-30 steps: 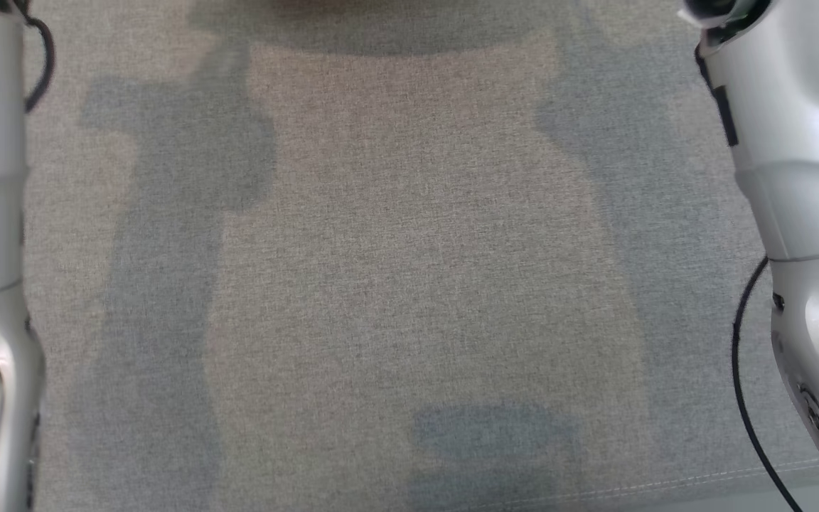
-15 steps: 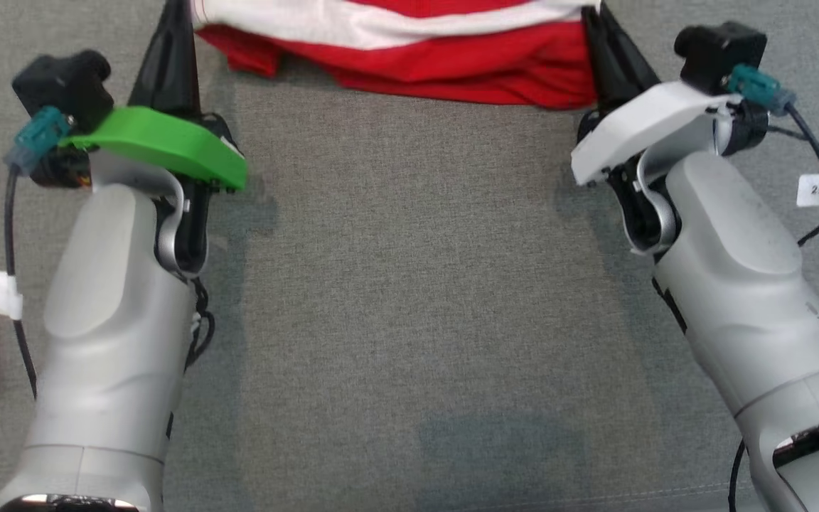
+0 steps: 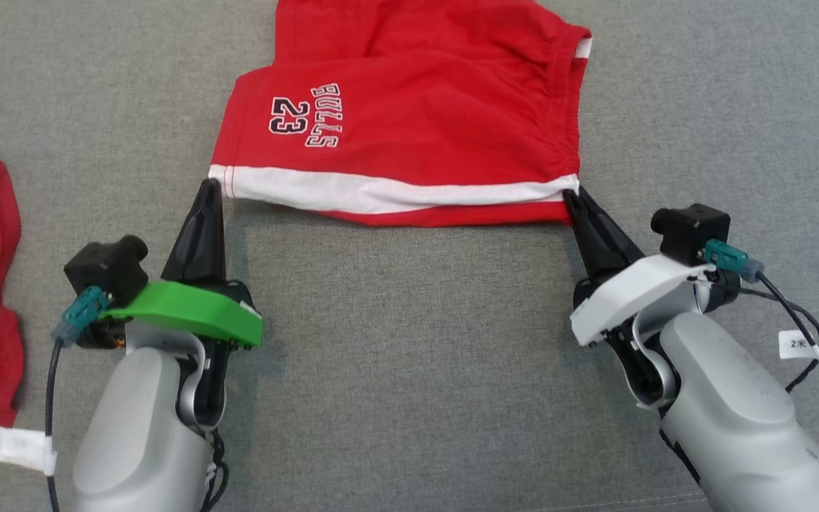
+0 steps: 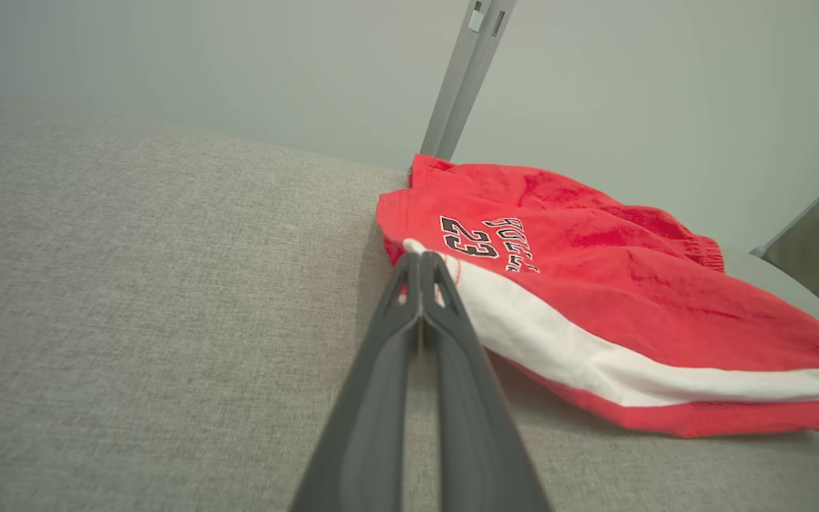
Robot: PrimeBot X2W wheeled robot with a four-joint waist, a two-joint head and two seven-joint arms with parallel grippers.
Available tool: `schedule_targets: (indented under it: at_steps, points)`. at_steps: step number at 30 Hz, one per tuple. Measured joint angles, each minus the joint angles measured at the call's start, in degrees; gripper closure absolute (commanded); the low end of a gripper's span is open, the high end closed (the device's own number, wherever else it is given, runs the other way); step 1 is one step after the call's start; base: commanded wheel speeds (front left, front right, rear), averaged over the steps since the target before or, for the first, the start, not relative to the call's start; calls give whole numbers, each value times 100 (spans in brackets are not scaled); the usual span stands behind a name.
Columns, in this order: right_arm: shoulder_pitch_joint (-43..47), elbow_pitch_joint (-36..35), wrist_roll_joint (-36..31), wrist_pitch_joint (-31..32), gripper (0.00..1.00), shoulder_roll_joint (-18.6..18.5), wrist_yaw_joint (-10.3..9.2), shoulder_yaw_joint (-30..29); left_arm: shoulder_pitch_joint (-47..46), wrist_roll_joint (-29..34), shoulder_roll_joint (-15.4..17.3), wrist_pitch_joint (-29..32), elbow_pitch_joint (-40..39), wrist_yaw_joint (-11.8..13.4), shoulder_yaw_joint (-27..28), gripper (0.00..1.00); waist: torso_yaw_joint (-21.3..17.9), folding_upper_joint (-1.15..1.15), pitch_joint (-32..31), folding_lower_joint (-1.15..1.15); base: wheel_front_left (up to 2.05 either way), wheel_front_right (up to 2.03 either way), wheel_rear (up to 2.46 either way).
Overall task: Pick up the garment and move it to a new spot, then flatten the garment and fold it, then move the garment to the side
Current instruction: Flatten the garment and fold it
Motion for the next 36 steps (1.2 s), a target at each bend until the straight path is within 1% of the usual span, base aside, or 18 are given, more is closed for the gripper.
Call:
schedule_targets:
  at_steps: [5, 8, 11, 15, 18, 20, 23, 26, 31, 33, 36]
  points:
    - [668, -591, -34, 0, 100, -169, 0, -3, 831, 53, 191, 0, -662, 0, -33, 100, -16, 0, -231, 0, 0, 0, 0]
    - [1073, -868, -138, 0, 100, -265, 0, -65, 1324, 127, 344, 0, -1057, 0, -55, 100, -23, 0, -371, 0, 0, 0, 0]
    - [1472, -1126, -211, 0, 100, -326, 0, -118, 1838, 226, 427, 1, -1462, 11, -70, 100, -13, 0, -510, 0, 0, 0, 0]
    - [1987, -1417, -296, 0, 100, -432, 0, -31, 2547, 267, 488, 73, -2060, 205, -59, 100, 4, 0, -696, 0, 0, 0, 0]
    - [2373, -1618, -327, 30, 100, -492, 0, 4, 3034, 267, 511, 291, -2538, 396, -75, 100, 22, 0, -823, 0, 0, 0, 0]
    - [2626, -1779, -346, 90, 100, -502, 0, -16, 3316, 244, 560, 488, -2788, 450, -87, 100, 37, 0, -903, 0, 0, 0, 0]
    - [3052, -2013, -423, 272, 100, -509, 0, -97, 3682, 181, 591, 754, -3118, 597, -97, 100, 72, 0, -1010, 0, 0, 0, 0]
    - [3443, -2306, -527, 483, 100, -510, 0, -226, 3956, 122, 592, 975, -3487, 751, -114, 100, 109, 0, -1101, 0, 0, 0, 0]
    - [3849, -2788, -643, 798, 100, -488, 0, -455, 4125, 100, 590, 1085, -3947, 928, -83, 100, 130, 0, -1169, 0, 0, 0, 0]
    - [3891, -2925, -672, 904, 100, -466, 0, -511, 4128, 100, 591, 1092, -4030, 950, -76, 100, 104, 0, -1161, 0, 0, 0, 0]
    - [3880, -3130, -693, 1077, 100, -331, 0, -679, 3972, 140, 657, 1081, -4107, 914, -75, 100, 59, 0, -1082, 0, 0, 0, 0]
